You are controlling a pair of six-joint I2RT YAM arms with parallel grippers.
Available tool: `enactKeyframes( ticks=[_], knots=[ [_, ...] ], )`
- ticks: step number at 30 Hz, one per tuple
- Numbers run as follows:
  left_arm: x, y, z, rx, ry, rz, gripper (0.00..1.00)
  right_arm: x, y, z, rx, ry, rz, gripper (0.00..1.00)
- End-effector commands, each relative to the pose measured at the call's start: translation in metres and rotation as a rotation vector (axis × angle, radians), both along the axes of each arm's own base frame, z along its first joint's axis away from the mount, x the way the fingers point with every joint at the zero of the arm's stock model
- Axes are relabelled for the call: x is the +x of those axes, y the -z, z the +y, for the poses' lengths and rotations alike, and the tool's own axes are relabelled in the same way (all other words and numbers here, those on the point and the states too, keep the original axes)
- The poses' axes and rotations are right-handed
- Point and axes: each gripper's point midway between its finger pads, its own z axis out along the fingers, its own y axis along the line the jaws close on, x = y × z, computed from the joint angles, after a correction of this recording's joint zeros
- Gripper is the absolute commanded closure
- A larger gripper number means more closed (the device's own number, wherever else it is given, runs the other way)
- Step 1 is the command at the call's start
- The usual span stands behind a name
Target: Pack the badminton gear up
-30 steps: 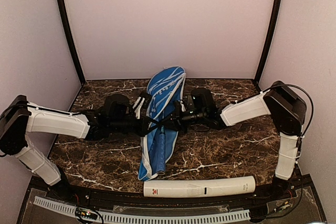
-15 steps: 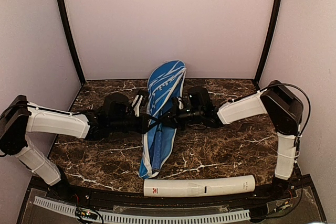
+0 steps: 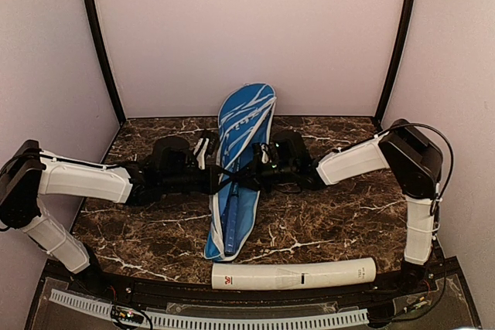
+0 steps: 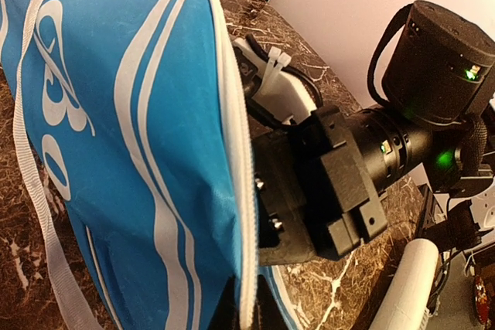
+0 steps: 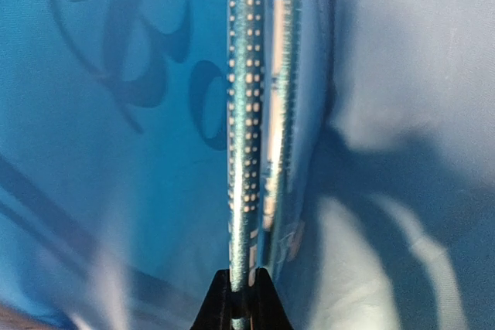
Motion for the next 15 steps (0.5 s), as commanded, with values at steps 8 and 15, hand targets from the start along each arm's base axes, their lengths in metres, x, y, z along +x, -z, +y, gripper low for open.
enactKeyframes(
  ticks=[8, 15],
  knots=[
    [-0.022, -0.052, -0.023, -0.127, 0.115, -0.045, 1.00, 0.047, -0.022, 0.005, 0.034, 0.123, -0.215, 1.00],
    [-0.018, -0.042, -0.025, -0.105, 0.105, -0.016, 1.00, 0.041, -0.025, 0.013, -0.002, 0.101, -0.249, 1.00]
  ],
)
